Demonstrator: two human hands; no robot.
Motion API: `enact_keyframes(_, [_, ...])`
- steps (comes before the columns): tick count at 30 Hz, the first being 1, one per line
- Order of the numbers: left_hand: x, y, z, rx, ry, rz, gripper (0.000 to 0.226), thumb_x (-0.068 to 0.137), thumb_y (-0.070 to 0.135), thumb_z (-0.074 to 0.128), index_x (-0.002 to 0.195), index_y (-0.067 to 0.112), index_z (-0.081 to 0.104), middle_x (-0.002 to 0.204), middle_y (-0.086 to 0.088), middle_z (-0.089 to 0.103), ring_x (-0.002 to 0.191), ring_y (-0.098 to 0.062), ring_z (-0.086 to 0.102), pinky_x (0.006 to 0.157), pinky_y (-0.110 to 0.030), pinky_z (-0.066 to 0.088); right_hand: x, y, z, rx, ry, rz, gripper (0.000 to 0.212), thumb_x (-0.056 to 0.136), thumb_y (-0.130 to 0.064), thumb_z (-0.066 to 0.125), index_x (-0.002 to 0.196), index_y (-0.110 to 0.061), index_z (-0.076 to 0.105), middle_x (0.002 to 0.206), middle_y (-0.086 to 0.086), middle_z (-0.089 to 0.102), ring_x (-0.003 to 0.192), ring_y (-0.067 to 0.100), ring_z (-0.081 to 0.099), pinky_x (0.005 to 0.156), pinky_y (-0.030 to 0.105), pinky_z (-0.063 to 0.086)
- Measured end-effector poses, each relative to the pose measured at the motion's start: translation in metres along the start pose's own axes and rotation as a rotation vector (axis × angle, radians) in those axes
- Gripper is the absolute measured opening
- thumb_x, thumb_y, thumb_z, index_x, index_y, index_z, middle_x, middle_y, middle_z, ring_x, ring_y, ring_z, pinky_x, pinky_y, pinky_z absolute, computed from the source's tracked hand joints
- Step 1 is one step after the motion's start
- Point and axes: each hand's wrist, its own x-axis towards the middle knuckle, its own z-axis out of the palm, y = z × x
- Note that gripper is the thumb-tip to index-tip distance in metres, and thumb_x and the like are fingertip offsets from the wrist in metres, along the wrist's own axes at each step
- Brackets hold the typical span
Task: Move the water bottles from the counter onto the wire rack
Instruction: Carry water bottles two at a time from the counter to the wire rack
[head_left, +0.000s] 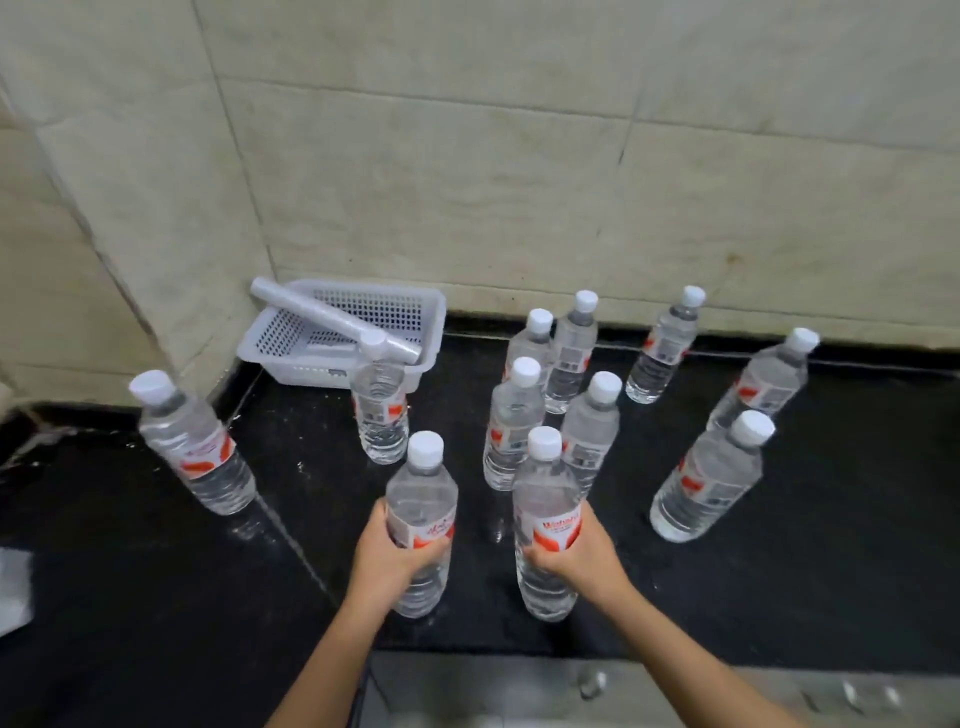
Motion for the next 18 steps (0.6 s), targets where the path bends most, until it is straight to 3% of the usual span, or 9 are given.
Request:
enact_keyframes(4, [-0.009, 0.012, 0.061, 0.007, -0.217, 0.022, 0.056, 0.055, 0.002, 0.084, 0.096, 0.027, 0.054, 0.099, -0.001, 0.068, 0.091, -0.018, 0.064, 0.083, -0.032, 0.049, -0.033, 0.029, -0.063, -0.012, 0.071, 0.002, 0.069, 0.048, -0.031, 0.075, 0.112, -0.025, 0.049, 0.102, -0.006, 0.066, 0.095, 0.011, 0.062, 0.083, 0.024, 0.047])
enact_keyframes(8, [-0.027, 0.035, 0.123, 0.047, -0.404, 0.101, 0.056, 0.053, 0.006, 0.085, 0.094, 0.032, 0.056, 0.097, 0.011, 0.068, 0.085, 0.002, 0.064, 0.081, -0.024, 0.048, -0.071, 0.062, -0.13, 0.023, 0.182, 0.026, 0.061, 0.044, -0.035, 0.074, 0.1, -0.035, 0.05, 0.098, -0.008, 0.067, 0.092, 0.008, 0.064, 0.082, 0.025, 0.05])
enact_keyframes(10, [-0.04, 0.046, 0.158, 0.059, -0.465, 0.13, 0.06, 0.047, 0.015, 0.086, 0.096, 0.032, 0.056, 0.099, 0.012, 0.067, 0.088, 0.002, 0.063, 0.082, -0.024, 0.049, -0.09, 0.08, -0.166, 0.055, 0.263, 0.03, 0.062, 0.039, -0.039, 0.072, 0.096, -0.035, 0.05, 0.095, -0.007, 0.068, 0.088, 0.004, 0.065, 0.081, 0.025, 0.051])
enact_keyframes(14, [-0.075, 0.064, 0.237, 0.028, -0.561, 0.146, 0.07, 0.03, 0.033, 0.082, 0.096, 0.026, 0.057, 0.089, 0.011, 0.072, 0.082, 0.0, 0.067, 0.072, -0.016, 0.052, -0.13, 0.115, -0.241, 0.089, 0.403, 0.023, 0.062, 0.038, -0.035, 0.073, 0.095, -0.032, 0.049, 0.092, -0.014, 0.065, 0.076, -0.018, 0.059, 0.066, 0.003, 0.044])
enact_keyframes(16, [-0.095, 0.074, 0.281, 0.016, -0.631, 0.165, 0.069, 0.03, 0.032, 0.081, 0.095, 0.024, 0.058, 0.084, 0.014, 0.073, 0.077, 0.005, 0.067, 0.067, -0.012, 0.053, -0.15, 0.133, -0.278, 0.095, 0.459, 0.017, 0.065, 0.035, -0.038, 0.07, 0.096, -0.028, 0.049, 0.092, -0.01, 0.064, 0.074, -0.019, 0.058, 0.063, 0.0, 0.042])
enact_keyframes(18, [-0.116, 0.082, 0.325, -0.002, -0.692, 0.186, 0.07, 0.031, 0.032, 0.08, 0.097, 0.024, 0.057, 0.091, 0.01, 0.071, 0.078, 0.003, 0.067, 0.067, -0.013, 0.054, -0.169, 0.152, -0.315, 0.098, 0.524, 0.007, 0.068, 0.034, -0.039, 0.069, 0.098, -0.025, 0.049, 0.091, -0.008, 0.064, 0.073, -0.019, 0.058, 0.062, -0.001, 0.042])
